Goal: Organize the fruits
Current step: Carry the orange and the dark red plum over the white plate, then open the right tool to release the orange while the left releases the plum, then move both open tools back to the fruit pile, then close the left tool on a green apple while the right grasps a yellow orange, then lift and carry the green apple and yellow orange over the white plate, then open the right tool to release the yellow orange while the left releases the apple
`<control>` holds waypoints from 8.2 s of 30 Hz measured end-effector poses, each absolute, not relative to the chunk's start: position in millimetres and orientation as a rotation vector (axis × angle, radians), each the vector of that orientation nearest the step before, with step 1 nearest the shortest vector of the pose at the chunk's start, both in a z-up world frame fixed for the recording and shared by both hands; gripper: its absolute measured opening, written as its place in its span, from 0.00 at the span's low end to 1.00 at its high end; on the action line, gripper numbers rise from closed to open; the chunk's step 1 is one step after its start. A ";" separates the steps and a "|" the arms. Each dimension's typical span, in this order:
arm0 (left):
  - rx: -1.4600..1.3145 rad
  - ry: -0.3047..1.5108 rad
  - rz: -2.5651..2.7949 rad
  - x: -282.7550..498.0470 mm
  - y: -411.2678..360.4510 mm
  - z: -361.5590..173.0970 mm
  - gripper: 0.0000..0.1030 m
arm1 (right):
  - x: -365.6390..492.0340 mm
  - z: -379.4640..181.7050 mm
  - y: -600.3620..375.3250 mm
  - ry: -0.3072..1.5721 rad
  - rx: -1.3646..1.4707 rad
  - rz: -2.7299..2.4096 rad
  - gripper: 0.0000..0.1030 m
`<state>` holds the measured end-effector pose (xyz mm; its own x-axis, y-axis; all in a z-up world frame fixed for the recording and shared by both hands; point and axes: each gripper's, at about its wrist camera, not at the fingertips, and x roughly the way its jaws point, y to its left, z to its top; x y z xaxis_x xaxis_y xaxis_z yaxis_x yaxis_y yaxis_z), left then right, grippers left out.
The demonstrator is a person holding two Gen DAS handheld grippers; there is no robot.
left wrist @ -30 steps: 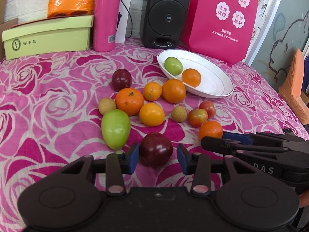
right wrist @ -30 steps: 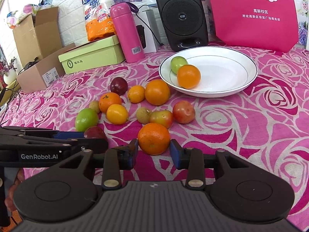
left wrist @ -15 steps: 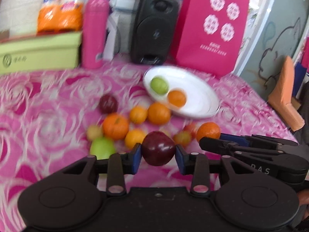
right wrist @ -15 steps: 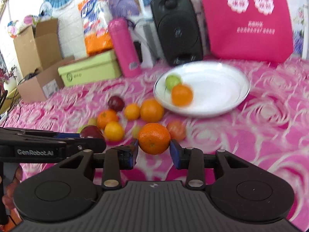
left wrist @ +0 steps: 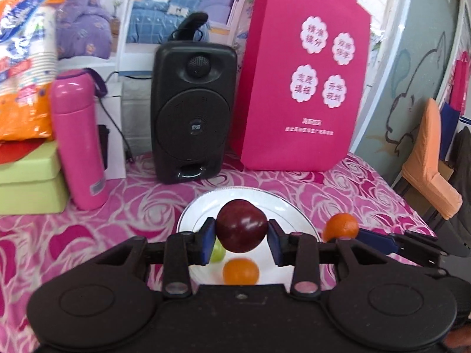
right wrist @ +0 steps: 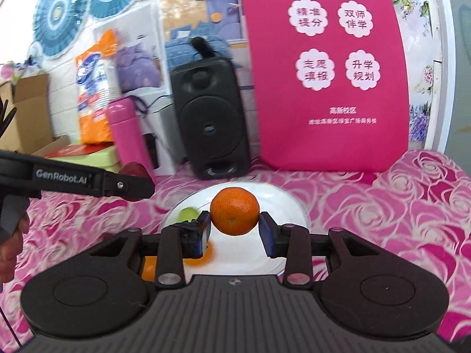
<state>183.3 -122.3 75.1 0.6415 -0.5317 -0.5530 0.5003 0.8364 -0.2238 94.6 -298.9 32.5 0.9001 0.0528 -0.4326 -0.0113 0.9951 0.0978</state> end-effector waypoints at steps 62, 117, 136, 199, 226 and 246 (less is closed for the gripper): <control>-0.029 0.652 -0.355 133.5 -89.5 57.7 1.00 | 87.2 15.2 -289.0 0.495 0.089 0.094 1.00; -0.042 0.756 -0.298 81.5 -12.2 -0.5 1.00 | 52.9 -38.0 -177.0 0.615 -0.006 0.297 1.00; -0.072 0.784 -0.281 94.0 -4.1 -15.5 1.00 | 78.9 -48.9 -154.8 0.624 -0.087 0.387 0.73; 0.073 0.768 -0.275 86.2 -29.4 -12.9 1.00 | 47.4 -42.2 -185.2 0.556 -0.002 0.315 0.64; 0.186 0.623 -0.551 202.3 -196.4 53.4 1.00 | 130.9 0.7 -314.7 0.442 -0.013 0.058 0.64; 0.230 0.691 -0.536 243.9 -218.5 6.1 1.00 | 182.8 -40.2 -327.5 0.535 -0.062 0.076 0.64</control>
